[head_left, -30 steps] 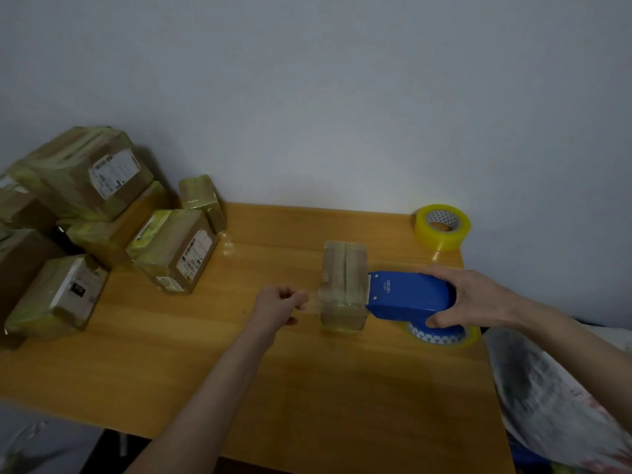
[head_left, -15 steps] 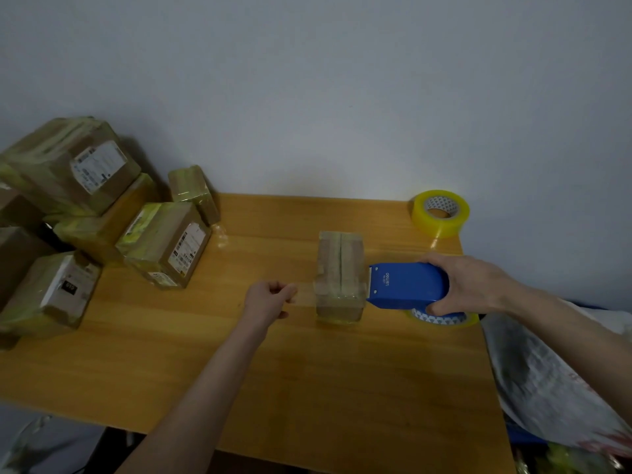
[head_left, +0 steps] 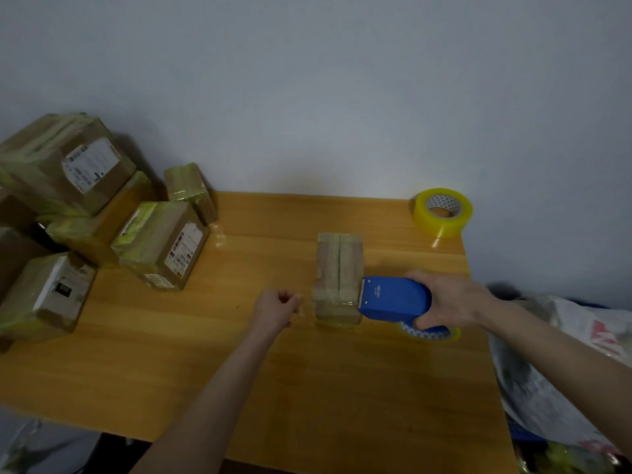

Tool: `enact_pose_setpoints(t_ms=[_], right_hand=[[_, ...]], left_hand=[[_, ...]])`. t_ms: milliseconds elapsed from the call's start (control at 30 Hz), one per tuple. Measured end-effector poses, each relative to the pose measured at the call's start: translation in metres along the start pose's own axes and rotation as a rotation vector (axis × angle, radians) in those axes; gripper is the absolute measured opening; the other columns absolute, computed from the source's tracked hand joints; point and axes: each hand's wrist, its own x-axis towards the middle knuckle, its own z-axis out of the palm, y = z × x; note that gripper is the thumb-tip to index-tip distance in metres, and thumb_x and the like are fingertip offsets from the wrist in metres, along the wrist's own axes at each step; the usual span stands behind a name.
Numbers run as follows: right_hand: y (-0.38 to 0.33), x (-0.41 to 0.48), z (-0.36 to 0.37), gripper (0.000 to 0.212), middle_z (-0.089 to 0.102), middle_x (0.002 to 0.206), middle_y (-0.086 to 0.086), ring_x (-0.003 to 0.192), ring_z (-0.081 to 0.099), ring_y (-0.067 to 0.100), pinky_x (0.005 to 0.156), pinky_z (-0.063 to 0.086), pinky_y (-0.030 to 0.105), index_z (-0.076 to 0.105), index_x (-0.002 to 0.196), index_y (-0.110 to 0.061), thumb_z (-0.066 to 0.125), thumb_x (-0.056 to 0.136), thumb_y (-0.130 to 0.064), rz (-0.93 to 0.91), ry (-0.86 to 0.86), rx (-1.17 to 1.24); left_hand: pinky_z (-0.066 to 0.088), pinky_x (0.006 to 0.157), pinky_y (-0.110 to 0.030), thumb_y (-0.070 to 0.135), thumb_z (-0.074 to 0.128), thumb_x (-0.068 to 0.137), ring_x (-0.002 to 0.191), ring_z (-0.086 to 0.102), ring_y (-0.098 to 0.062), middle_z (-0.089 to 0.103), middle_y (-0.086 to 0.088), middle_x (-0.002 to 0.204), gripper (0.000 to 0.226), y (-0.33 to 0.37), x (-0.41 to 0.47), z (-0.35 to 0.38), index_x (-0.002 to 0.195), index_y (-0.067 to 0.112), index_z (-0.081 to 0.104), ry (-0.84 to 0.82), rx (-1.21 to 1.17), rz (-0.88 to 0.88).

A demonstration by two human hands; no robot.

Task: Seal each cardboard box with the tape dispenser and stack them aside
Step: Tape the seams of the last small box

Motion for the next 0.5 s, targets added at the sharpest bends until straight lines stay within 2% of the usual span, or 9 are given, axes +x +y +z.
enact_pose_setpoints(t_ms=[100,167,200,267,333,400,433,467,500], right_hand=[[-0.005,0.002,0.007,0.066,0.059,0.094,-0.010,0.086,0.059,0.015,0.071,0.054,0.035,0.034,0.127,-0.038,0.069,0.071,-0.043,0.017,-0.014,-0.038],[-0.005,0.002,0.007,0.066,0.058,0.092,-0.010,0.085,0.059,0.016,0.071,0.055,0.037,0.033,0.126,-0.037,0.068,0.071,-0.044,0.029,-0.005,-0.065],[-0.004,0.001,0.007,0.065,0.058,0.091,-0.010,0.084,0.059,0.016,0.071,0.055,0.037,0.034,0.126,-0.037,0.068,0.071,-0.045,0.034,-0.005,-0.070],[-0.001,-0.001,0.008,0.066,0.055,0.087,-0.012,0.081,0.057,0.015,0.066,0.053,0.034,0.034,0.127,-0.036,0.068,0.071,-0.046,0.044,0.012,-0.074],[0.002,-0.003,0.012,0.069,0.053,0.087,-0.014,0.079,0.054,0.014,0.058,0.046,0.028,0.033,0.128,-0.036,0.069,0.072,-0.053,0.047,0.040,-0.086],[0.002,-0.004,0.015,0.074,0.054,0.094,-0.014,0.082,0.053,0.013,0.061,0.043,0.027,0.033,0.125,-0.038,0.067,0.068,-0.069,0.030,0.061,-0.104],[0.002,-0.005,0.016,0.077,0.055,0.096,-0.015,0.083,0.053,0.012,0.063,0.045,0.028,0.033,0.124,-0.040,0.063,0.064,-0.078,0.020,0.072,-0.112],[0.002,-0.005,0.017,0.079,0.056,0.097,-0.015,0.084,0.054,0.012,0.065,0.046,0.029,0.033,0.122,-0.041,0.059,0.061,-0.084,0.012,0.085,-0.120],[0.002,-0.006,0.017,0.080,0.057,0.096,-0.014,0.083,0.055,0.012,0.065,0.047,0.029,0.034,0.121,-0.041,0.056,0.060,-0.087,0.003,0.098,-0.128]], left_hand=[[0.059,0.066,-0.039,0.036,0.057,0.095,0.075,0.067,-0.019,0.067,0.009,0.081,0.026,-0.002,0.004,0.004,0.099,0.012,0.068,-0.033,0.094,0.043],[0.057,0.059,-0.036,0.042,0.056,0.093,0.079,0.066,-0.020,0.062,0.009,0.108,0.039,-0.004,0.007,-0.002,0.124,0.019,0.059,-0.089,0.188,0.046],[0.056,0.058,-0.034,0.043,0.057,0.092,0.085,0.065,-0.022,0.056,0.005,0.123,0.050,-0.006,0.008,-0.006,0.137,0.023,0.049,-0.123,0.238,0.024],[0.055,0.077,-0.038,0.042,0.056,0.093,0.104,0.061,-0.026,0.052,-0.004,0.135,0.059,-0.012,0.006,-0.016,0.146,0.025,0.037,-0.069,0.384,0.040],[0.050,0.092,-0.035,0.029,0.054,0.096,0.113,0.057,-0.023,0.054,-0.006,0.133,0.044,-0.010,-0.003,-0.019,0.140,0.020,0.048,0.164,0.439,0.241],[0.048,0.090,-0.029,0.014,0.053,0.094,0.116,0.056,-0.020,0.057,-0.005,0.128,0.036,0.006,-0.022,-0.010,0.130,0.014,0.058,0.288,0.383,0.625],[0.047,0.094,-0.030,0.010,0.052,0.092,0.120,0.054,-0.019,0.056,-0.004,0.131,0.040,0.016,-0.034,-0.002,0.131,0.013,0.057,0.251,0.411,0.786],[0.040,0.103,-0.033,0.008,0.051,0.090,0.130,0.045,-0.018,0.049,-0.003,0.141,0.048,0.024,-0.044,0.009,0.138,0.014,0.049,0.161,0.484,0.889],[0.025,0.114,-0.035,0.006,0.048,0.091,0.141,0.026,-0.015,0.031,-0.001,0.153,0.059,0.029,-0.051,0.021,0.146,0.017,0.031,0.068,0.587,0.923]])
